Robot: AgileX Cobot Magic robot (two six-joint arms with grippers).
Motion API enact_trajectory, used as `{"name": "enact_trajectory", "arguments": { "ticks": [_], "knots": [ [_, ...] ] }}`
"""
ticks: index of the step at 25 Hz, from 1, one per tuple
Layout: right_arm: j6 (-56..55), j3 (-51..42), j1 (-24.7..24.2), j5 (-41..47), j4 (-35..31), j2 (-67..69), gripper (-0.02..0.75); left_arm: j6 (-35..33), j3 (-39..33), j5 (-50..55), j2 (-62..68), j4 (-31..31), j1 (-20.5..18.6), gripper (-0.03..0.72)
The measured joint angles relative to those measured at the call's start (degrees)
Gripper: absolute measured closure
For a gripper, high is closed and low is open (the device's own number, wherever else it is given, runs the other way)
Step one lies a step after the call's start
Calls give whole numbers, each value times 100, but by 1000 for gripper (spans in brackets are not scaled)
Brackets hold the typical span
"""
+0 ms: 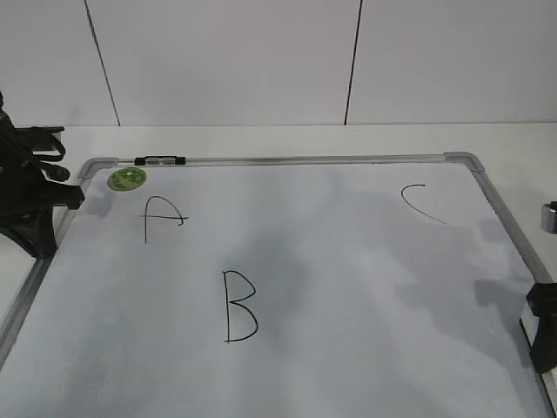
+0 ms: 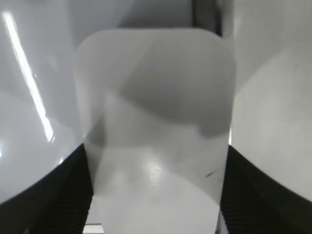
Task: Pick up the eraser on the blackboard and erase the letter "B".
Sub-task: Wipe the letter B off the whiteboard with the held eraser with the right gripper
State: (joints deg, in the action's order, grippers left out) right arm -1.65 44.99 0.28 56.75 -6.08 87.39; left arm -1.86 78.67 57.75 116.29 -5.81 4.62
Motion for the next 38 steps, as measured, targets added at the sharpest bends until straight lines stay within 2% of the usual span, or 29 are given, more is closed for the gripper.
{"name": "enact_trajectory", "arguments": {
  "ticks": [5, 9, 13, 17, 22, 25, 31, 38],
  "knots": [
    [0, 299, 0, 147, -400, 0, 197, 0, 0, 0, 0, 0, 0, 664],
    [8, 936, 99, 636, -392, 11, 197, 0, 0, 0, 0, -4, 0, 664],
    [-215, 1807, 841, 1141, 31, 298, 197, 0, 0, 0, 0, -4, 0, 664],
    [-636, 2738, 1858, 1238, 309, 901, 197, 0, 0, 10, 0, -4, 0, 664],
    [-805, 3696, 2739, 1263, 366, 1832, 197, 0, 0, 10, 0, -4, 0, 663],
    [-816, 4299, 3092, 1273, 366, 2462, 197, 0, 0, 10, 0, -4, 0, 663],
    [-816, 5345, 3314, 1286, 366, 3494, 197, 0, 9, 10, 0, -13, 0, 663],
    [-816, 5973, 3323, 1692, 366, 4021, 197, 0, 9, 22, 0, -3, 0, 663]
  ]
}}
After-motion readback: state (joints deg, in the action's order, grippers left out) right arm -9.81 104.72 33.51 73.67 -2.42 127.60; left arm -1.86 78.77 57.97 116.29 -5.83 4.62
